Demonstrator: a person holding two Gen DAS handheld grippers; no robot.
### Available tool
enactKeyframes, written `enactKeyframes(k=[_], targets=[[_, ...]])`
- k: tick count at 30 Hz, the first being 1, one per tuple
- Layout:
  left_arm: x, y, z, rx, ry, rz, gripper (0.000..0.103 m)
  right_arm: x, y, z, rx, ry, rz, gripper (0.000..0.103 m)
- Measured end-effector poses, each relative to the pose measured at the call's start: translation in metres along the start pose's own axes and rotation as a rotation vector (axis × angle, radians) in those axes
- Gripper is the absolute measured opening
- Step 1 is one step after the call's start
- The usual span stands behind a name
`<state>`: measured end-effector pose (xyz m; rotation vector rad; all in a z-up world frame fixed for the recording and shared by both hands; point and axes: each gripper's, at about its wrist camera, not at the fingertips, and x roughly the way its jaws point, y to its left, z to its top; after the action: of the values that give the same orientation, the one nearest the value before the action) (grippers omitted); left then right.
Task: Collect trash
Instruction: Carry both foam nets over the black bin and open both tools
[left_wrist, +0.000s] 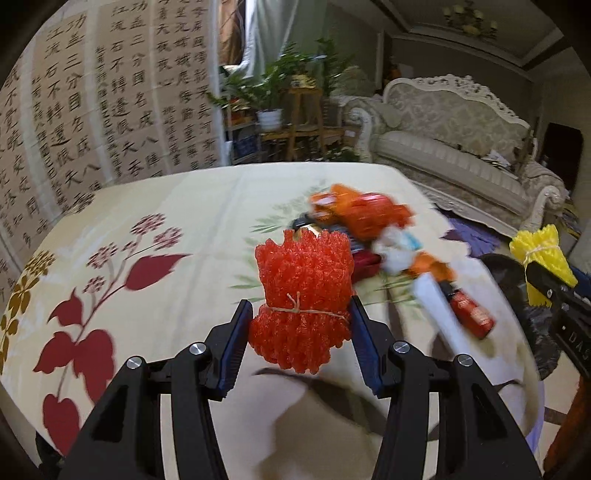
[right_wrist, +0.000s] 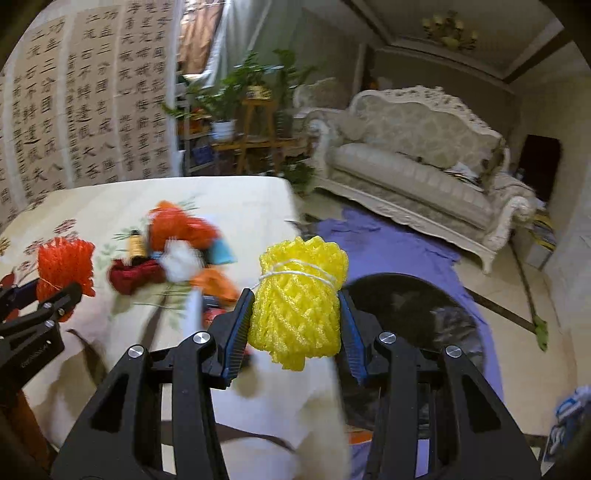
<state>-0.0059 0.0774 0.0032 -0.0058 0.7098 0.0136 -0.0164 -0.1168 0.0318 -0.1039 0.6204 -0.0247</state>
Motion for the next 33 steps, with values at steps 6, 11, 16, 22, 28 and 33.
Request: enactKeyframes(k=[6, 11, 16, 22, 28, 33], targets=[[-0.001, -0.054, 0.008, 0.063, -0.036, -0.064, 0.052, 0.002, -0.049, -0.013, 0.073, 0.006, -0.09, 0.044], [0.002, -0.094, 0.011, 0.121, -0.056, -0.104, 0.052, 0.008, -0.082, -0.022, 0.125, 0.009, -0.128, 0.044], [0.008, -0.126, 0.013, 0.163, -0.062, -0.136, 0.052, 0.016, -0.108, -0.03, 0.159, 0.011, -0.151, 0.044], [0.022, -0.161, 0.016, 0.218, -0.048, -0.158, 0.052, 0.027, -0.132, -0.034, 0.201, 0.021, -0.165, 0.045], [0.035, -0.191, 0.021, 0.252, -0.041, -0.168, 0.052, 0.039, -0.152, -0.036, 0.224, 0.035, -0.163, 0.045], [0.05, -0.209, 0.024, 0.277, -0.019, -0.16, 0.052, 0.053, -0.165, -0.035, 0.242, 0.052, -0.155, 0.045]])
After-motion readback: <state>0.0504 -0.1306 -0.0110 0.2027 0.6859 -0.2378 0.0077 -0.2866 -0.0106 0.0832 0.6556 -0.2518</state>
